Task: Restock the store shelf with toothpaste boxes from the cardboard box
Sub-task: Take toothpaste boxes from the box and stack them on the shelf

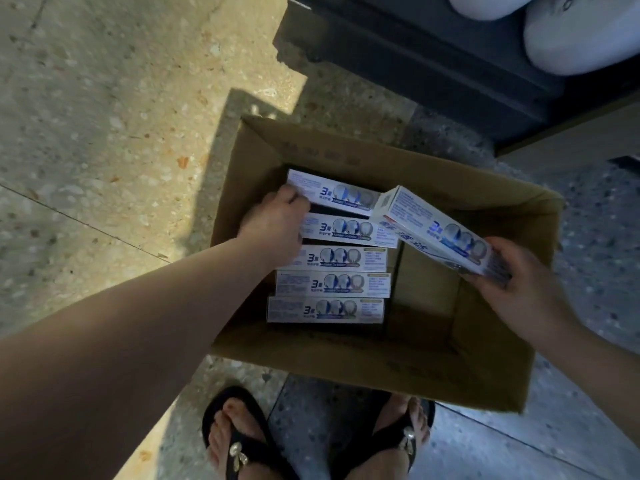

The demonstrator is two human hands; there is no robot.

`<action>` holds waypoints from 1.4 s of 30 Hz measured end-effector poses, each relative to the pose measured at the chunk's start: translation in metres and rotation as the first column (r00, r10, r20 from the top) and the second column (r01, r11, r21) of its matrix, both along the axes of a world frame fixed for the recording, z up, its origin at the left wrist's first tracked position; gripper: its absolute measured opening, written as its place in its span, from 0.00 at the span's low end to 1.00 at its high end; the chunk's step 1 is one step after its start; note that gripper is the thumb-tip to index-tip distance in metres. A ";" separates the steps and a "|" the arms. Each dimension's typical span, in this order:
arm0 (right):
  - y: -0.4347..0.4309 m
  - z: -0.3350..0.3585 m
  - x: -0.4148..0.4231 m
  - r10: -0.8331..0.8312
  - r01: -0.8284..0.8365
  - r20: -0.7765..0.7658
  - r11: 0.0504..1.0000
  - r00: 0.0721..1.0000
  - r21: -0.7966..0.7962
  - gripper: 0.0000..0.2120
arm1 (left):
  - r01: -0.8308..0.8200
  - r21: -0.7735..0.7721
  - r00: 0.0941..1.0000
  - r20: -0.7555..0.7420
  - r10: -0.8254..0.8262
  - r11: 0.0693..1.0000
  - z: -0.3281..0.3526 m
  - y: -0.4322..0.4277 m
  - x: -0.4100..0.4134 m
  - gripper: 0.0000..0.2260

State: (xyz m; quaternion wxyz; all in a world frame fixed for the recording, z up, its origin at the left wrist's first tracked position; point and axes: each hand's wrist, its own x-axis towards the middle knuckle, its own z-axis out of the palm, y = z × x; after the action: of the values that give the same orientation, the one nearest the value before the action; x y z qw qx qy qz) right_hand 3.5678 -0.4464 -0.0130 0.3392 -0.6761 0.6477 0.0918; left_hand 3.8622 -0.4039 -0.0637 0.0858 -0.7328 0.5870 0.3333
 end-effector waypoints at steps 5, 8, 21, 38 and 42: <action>0.003 -0.002 0.010 -0.017 0.018 0.016 1.000 1.000 -0.016 0.23 | 0.046 -0.026 0.997 0.055 -0.044 0.999 -0.005 0.000 0.001 0.23; 0.002 0.003 0.014 -0.008 0.009 0.037 1.000 0.999 -0.028 0.23 | 0.069 -0.022 0.995 0.073 -0.068 0.997 0.000 -0.002 0.003 0.19; -0.004 0.195 0.000 -0.015 0.025 0.182 0.998 0.983 -0.050 0.21 | -0.308 -0.068 0.892 -0.368 0.263 0.949 0.214 0.040 0.008 0.16; 0.128 0.669 -0.083 -0.234 0.361 0.406 0.892 0.883 -0.272 0.15 | -0.125 -0.249 0.751 -0.657 -0.073 0.960 0.662 0.092 -0.066 0.22; 0.188 0.742 -0.141 -0.331 0.500 0.426 0.775 0.842 -0.387 0.19 | 0.001 -0.344 0.692 -0.678 -0.249 0.939 0.741 0.094 -0.119 0.20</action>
State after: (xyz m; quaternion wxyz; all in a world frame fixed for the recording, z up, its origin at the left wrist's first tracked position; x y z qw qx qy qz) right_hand 3.4264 -0.2587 0.7287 0.2759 -0.5816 0.7170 -0.2674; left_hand 3.7430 -0.3098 0.6769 -0.2435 -0.5081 0.6687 0.4851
